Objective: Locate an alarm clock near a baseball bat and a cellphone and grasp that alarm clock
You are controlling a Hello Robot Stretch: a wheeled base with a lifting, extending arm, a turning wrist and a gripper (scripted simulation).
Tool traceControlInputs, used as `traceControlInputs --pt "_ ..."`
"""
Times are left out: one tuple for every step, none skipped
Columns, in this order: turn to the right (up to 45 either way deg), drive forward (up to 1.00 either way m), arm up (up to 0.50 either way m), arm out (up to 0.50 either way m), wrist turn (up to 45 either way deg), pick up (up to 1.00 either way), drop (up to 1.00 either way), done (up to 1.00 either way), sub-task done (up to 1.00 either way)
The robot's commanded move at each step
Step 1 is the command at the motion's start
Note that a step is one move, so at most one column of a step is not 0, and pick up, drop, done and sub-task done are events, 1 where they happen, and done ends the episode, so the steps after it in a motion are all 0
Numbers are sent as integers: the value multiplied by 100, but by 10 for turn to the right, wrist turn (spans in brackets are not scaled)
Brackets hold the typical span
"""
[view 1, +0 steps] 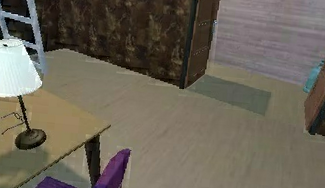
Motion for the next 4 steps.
traceControlInputs --pt "150 0 0 0 0 0 0 0 0" --pt "0 35 0 0 0 0 0 0 0" --pt "-90 0 0 0 0 0 0 0 0" --pt "0 45 0 0 0 0 0 0 0"
